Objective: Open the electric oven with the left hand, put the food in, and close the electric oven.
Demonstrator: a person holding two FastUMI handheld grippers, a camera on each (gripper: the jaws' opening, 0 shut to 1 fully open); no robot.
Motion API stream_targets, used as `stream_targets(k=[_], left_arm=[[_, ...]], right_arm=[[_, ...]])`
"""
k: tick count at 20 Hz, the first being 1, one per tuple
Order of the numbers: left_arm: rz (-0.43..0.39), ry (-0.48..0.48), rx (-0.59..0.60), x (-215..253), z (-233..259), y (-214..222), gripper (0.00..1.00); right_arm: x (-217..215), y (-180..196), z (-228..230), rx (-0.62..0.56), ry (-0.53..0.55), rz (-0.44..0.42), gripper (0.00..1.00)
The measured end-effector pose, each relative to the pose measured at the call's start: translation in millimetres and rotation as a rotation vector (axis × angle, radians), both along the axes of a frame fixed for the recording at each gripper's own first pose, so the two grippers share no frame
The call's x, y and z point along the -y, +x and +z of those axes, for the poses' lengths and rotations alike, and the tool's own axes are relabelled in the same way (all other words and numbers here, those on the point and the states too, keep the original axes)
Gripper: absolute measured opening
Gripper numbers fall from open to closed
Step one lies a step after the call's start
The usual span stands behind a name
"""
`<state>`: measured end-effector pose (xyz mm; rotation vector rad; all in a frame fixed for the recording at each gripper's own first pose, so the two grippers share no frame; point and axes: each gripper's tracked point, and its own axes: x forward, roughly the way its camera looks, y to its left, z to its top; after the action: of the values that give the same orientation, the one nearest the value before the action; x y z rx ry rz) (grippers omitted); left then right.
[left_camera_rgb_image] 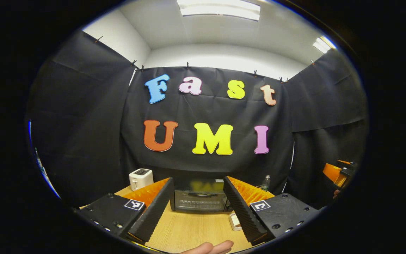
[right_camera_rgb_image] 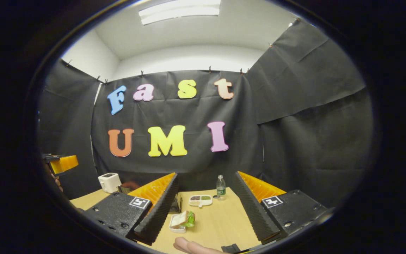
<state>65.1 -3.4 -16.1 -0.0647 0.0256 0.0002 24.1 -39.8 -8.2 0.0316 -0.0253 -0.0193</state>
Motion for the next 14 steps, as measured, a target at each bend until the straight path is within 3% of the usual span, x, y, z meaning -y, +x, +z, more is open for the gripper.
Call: stream_targets(k=[5, 6, 14], left_arm=[[-0.017, -0.008, -0.070, 8, -35, 75, 0.93], [-0.026, -0.009, -0.086, 11, -44, 92, 0.93], [-0.054, -0.005, -0.217, 17, -121, 211, 0.93]], right_arm=[[10, 24, -11, -0.002, 0.020, 0.013, 0.95], [13, 29, -13, -0.004, 0.021, 0.014, 1.00], [20, 48, -24, -0.003, -0.014, 0.028, 0.95]])
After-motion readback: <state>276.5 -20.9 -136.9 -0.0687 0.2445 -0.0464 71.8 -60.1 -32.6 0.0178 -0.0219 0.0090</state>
